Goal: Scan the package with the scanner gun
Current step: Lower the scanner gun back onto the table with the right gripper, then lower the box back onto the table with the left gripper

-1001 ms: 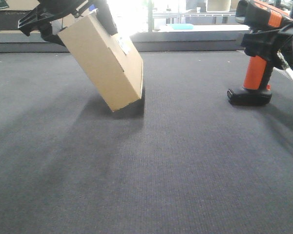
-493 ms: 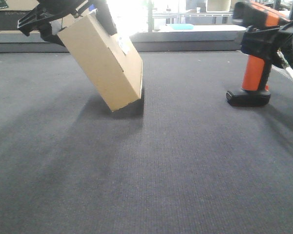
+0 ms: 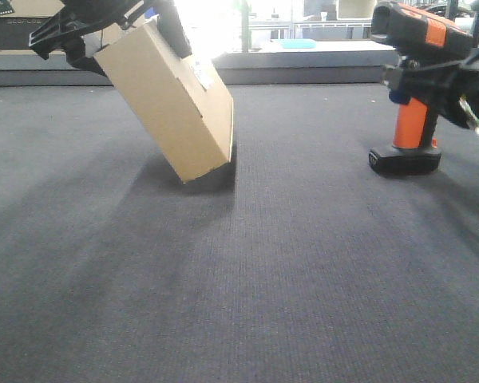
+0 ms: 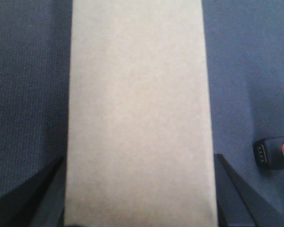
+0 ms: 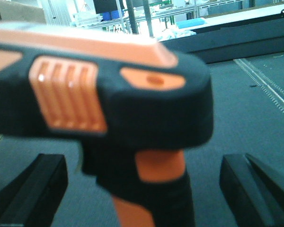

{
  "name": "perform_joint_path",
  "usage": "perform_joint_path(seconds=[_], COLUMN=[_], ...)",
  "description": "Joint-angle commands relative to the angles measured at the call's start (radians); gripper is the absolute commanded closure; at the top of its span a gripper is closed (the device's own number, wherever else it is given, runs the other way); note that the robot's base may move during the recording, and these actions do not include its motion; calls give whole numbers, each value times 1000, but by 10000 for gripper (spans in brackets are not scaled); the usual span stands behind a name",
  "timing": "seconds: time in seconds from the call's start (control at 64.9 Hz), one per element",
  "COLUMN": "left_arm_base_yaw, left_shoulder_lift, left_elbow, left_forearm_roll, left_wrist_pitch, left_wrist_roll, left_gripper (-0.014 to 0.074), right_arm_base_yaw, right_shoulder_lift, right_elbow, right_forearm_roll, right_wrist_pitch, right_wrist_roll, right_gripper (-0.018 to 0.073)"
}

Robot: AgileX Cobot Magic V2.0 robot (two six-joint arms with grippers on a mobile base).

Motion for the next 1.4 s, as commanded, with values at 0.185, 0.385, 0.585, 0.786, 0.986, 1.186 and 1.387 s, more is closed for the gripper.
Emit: perform_joint_path(seconds=[0.185,0.385,0.585,0.786,0.986,1.186,1.387], left_arm_base_yaw=[3,3,17,104,228,330,396], left_shoulder_lift=[-13,-13,-27,-105,-164,-183,-190], left_elbow=[-10,-10,-12,-12,-10,5,107], left_forearm_roll=[-1,9,18,41,150,157,157], left_wrist_pitch=[-15,-11,38,140,258,300,225], left_wrist_roll=[0,14,72,158,248,395,426], left_gripper=[633,633,633,633,633,633,633], right_arm_base_yaw=[-3,-3,-3,-3,-3,-3,-3], right_shoulder_lift=[-73,-206,-402,-583,-730,-884,-998], right_elbow=[144,221,271,295,296,296,298], right_forearm_roll=[-33,-33,-33,-28,-28,-38,-38], right_wrist_pitch=[-77,-15,191,285,443,602,725], right_wrist_roll=[0,-6,-62,-62,-62,-117,-117], right_gripper=[-1,69,480,720,719,719,719])
